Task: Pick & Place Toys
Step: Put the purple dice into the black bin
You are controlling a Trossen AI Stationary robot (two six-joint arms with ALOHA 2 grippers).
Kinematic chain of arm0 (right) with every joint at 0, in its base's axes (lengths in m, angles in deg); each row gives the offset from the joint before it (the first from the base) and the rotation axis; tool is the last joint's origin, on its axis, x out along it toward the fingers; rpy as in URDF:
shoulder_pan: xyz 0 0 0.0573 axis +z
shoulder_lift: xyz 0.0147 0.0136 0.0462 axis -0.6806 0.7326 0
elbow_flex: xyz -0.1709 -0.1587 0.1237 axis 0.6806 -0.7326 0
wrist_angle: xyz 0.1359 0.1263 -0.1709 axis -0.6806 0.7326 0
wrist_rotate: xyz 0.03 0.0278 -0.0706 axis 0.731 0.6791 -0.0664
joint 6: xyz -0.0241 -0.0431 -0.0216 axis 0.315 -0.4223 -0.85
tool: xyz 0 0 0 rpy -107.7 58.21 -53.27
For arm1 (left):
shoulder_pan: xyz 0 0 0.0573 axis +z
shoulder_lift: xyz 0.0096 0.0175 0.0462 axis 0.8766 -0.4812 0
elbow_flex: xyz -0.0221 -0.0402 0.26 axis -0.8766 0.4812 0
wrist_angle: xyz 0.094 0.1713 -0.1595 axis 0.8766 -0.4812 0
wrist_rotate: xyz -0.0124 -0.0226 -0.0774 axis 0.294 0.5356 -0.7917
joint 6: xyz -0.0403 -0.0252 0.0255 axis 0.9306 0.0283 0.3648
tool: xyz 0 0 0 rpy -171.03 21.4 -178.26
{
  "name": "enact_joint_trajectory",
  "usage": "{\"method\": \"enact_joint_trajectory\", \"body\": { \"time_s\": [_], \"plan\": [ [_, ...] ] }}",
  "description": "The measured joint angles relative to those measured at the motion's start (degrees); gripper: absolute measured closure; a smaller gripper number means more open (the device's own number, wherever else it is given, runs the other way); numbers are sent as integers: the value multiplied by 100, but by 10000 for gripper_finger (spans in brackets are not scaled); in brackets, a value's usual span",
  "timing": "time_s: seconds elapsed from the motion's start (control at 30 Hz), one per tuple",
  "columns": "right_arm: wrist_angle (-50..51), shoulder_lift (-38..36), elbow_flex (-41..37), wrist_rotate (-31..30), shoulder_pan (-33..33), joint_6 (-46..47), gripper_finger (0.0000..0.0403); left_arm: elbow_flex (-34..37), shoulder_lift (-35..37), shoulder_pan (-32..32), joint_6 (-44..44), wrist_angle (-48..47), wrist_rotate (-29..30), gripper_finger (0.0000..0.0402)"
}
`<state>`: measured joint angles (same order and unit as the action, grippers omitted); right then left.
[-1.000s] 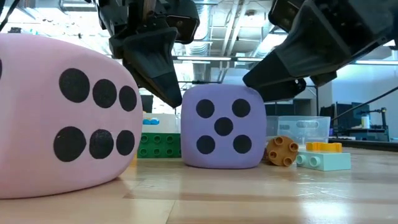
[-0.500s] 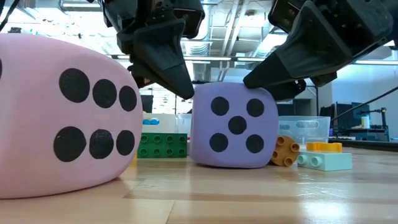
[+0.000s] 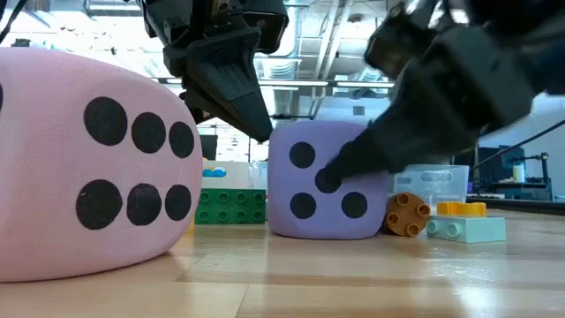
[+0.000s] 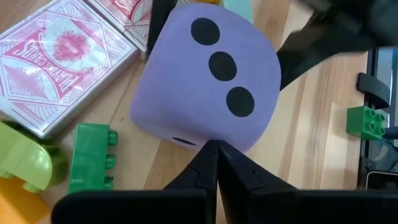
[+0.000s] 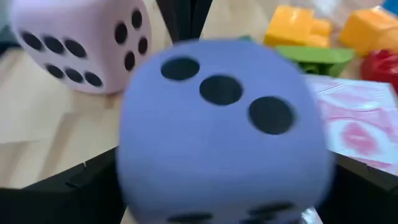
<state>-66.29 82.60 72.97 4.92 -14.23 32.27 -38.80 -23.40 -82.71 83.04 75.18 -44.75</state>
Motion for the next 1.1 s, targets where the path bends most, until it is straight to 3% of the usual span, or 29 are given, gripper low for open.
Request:
{"method": "enact_joint_trajectory", "body": {
  "time_s": [0.17,0.47,0.7,1.1],
  "plan": [
    [583,452,641,78,-37,-485,4,0,1,-3,0,-16,-48,402],
    [1754,251,1136,189,-37,-531,26,0,7,-45,-111,-40,-51,402],
    [1792,-48,1143,183,64,-483,6,-2,7,-46,-114,-112,-12,402],
    [1774,-63,1148,127,92,-470,11,-2,2,-46,-114,-146,0,402]
  ]
}}
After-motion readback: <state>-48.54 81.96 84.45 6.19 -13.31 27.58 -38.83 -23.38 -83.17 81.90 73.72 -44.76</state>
